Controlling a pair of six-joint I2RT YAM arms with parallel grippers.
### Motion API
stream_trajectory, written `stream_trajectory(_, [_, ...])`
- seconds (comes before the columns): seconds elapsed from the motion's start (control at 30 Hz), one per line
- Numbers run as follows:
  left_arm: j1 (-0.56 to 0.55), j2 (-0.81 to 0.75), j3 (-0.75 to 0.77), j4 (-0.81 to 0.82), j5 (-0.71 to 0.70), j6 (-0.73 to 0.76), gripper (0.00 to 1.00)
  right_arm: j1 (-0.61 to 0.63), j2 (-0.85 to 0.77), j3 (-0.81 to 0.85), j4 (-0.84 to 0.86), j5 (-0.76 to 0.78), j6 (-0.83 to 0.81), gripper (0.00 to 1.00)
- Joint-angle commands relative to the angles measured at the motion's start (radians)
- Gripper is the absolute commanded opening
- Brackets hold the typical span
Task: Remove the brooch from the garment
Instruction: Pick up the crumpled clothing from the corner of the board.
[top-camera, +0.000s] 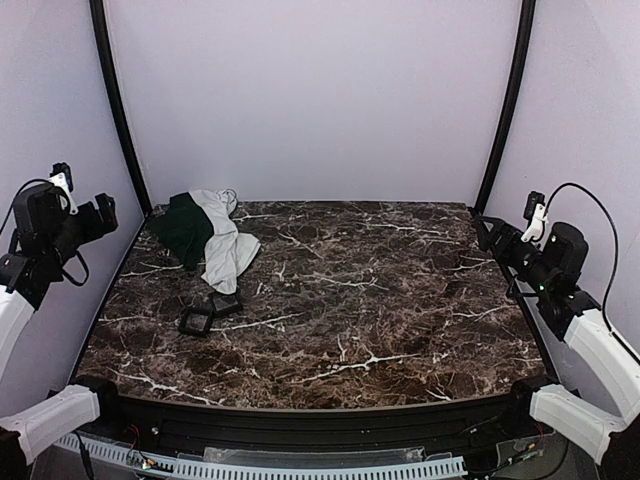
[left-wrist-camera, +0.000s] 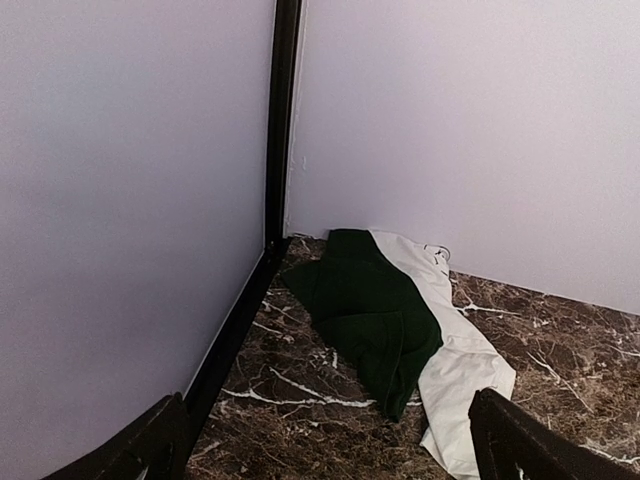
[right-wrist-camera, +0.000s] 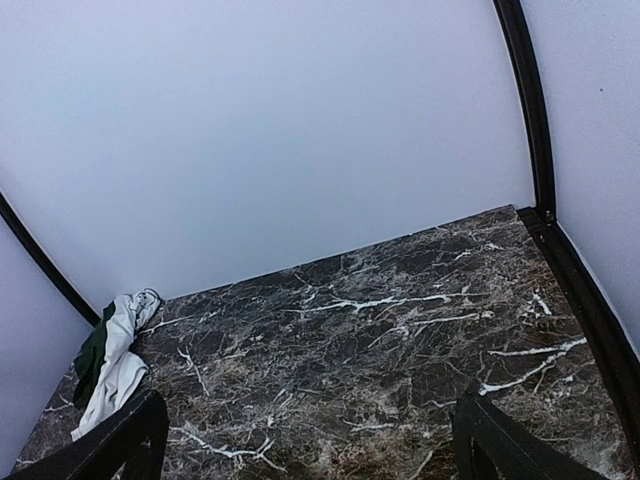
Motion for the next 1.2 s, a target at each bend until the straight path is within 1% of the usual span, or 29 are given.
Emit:
stream_trajectory(0.0, [0.003, -0.011, -0.006, 0.016, -0.042, -0.011, 1.0, -0.005, -0.014, 0.005, 0.012, -0.015, -0.016, 0.99])
stream_trajectory(0.1, [0.004, -0.015, -0.008, 0.019, -0.069, -0.027, 1.0, -0.005, -0.017, 0.002, 0.016, -0.019, -0.016, 0.99])
stream_trajectory(0.17, [0.004, -0.006, -0.002, 0.006, -0.046, -0.026, 1.0, -0.005, -0.012, 0.01, 0.01, -0.027, -0.027, 0.99])
stream_trajectory(0.27, [0.004, 0.049, 0.042, -0.05, 0.05, -0.045, 1.0, -0.004, 0.014, 0.043, -0.027, -0.07, -0.052, 0.98])
stream_trajectory(0.33, [0.003, 0.1, 0.078, -0.084, 0.116, -0.091, 1.0, -0.001, 0.042, 0.074, -0.065, -0.089, -0.067, 0.99])
stream_trajectory(0.43, [-0.012, 0.162, 0.11, -0.1, 0.19, -0.128, 1.0, 0.024, 0.098, 0.113, -0.117, -0.104, -0.084, 0.99])
stream_trajectory(0.53, [-0.06, 0.231, 0.123, -0.09, 0.206, -0.145, 1.0, 0.092, 0.155, 0.124, -0.135, -0.087, -0.084, 0.99])
stream_trajectory(0.6, [-0.119, 0.288, 0.132, -0.091, 0.203, -0.162, 1.0, 0.152, 0.182, 0.113, -0.116, -0.038, -0.057, 0.99])
stream_trajectory(0.7, [-0.204, 0.402, 0.134, -0.079, 0.231, -0.197, 1.0, 0.233, 0.226, 0.101, -0.074, -0.011, -0.016, 0.99])
stream_trajectory(0.8, [-0.259, 0.492, 0.125, -0.028, 0.246, -0.237, 1.0, 0.328, 0.29, 0.108, -0.038, 0.013, 0.005, 0.99])
stream_trajectory(0.83, [-0.283, 0.536, 0.125, -0.01, 0.273, -0.241, 1.0, 0.353, 0.312, 0.113, -0.028, 0.024, 0.007, 0.99])
stream_trajectory(0.97, [-0.318, 0.672, 0.129, 0.062, 0.349, -0.268, 1.0, 0.43, 0.395, 0.129, 0.022, 0.035, 0.025, 0.99])
stream_trajectory(1.17, [-0.332, 0.845, 0.156, 0.069, 0.402, -0.275, 1.0, 0.507, 0.487, 0.162, 0.057, 0.042, 0.035, 0.98])
